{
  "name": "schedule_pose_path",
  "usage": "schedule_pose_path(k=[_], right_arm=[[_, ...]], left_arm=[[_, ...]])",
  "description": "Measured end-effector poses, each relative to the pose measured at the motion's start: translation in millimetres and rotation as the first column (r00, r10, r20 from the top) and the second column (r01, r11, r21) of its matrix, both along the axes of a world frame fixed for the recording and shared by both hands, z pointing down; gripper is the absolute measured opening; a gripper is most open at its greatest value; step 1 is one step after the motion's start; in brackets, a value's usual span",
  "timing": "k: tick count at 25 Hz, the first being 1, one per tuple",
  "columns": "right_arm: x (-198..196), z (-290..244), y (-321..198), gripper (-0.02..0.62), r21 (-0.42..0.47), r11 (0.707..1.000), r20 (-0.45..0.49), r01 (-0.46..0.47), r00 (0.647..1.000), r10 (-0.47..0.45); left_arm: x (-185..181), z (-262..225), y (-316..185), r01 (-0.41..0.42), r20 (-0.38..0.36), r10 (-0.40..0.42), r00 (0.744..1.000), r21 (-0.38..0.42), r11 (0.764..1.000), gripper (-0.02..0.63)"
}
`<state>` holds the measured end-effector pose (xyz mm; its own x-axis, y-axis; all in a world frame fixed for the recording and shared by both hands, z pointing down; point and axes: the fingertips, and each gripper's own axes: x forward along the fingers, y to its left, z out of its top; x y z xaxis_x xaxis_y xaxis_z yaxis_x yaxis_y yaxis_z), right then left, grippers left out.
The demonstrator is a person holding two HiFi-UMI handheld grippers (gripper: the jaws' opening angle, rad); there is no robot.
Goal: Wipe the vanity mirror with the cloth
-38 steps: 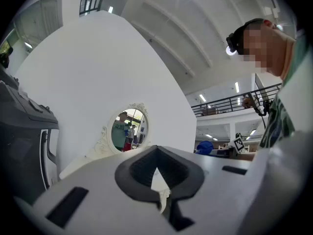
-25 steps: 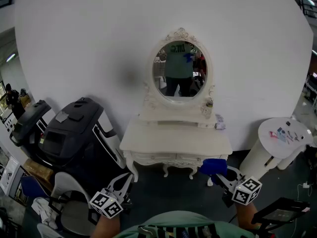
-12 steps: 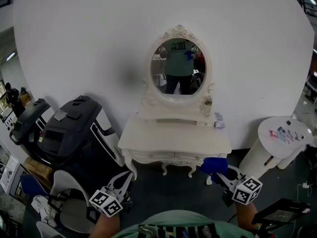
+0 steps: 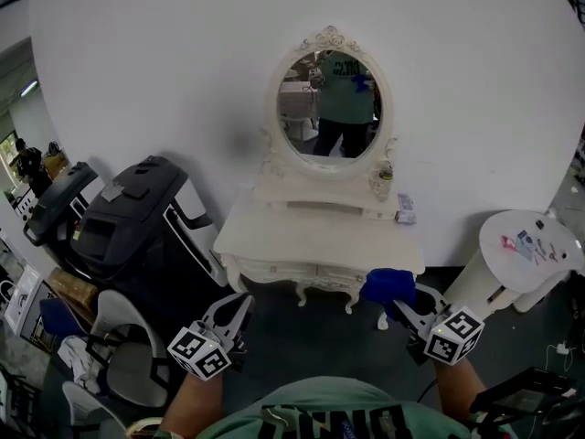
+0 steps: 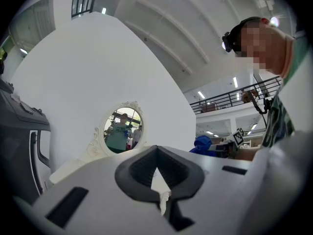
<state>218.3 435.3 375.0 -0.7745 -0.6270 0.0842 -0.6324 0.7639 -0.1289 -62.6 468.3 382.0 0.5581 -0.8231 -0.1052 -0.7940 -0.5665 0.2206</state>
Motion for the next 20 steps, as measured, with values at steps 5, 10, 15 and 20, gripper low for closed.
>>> schedule_pose_path(k=[5,10,15,20], right_arm=[[1.4,-3.4,-16.3,0.109,0.027,0.998,-0.040,0.049,0.998,-0.047],[-8.1,-1.5,-40.5,0.109,0.032,0.998,-0.043,0.058,0.997,-0.057],[-34.1,6.5,-63.9,0.109,0.017,0.999,-0.044,0.033,0.999,-0.032],[-80.0,3.5,-93.3,0.109,0.019,1.000,-0.035,-0.024,0.999,0.024]], left_arm=[[28.2,0.4,-27.7,0.012,0.026,-0.012,1.000,-0.001,1.000,-0.003],[37.4,0.4,-61.3,-0.004,0.025,0.004,1.000,-0.012,1.000,-0.003],[23.5,8.5,-87.1,-0.051,0.041,0.052,0.998,-0.015,0.999,-0.003],[-18.2,14.3,-121.2,-0.124,0.043,0.125,0.991,-0.021,0.992,-0.003]])
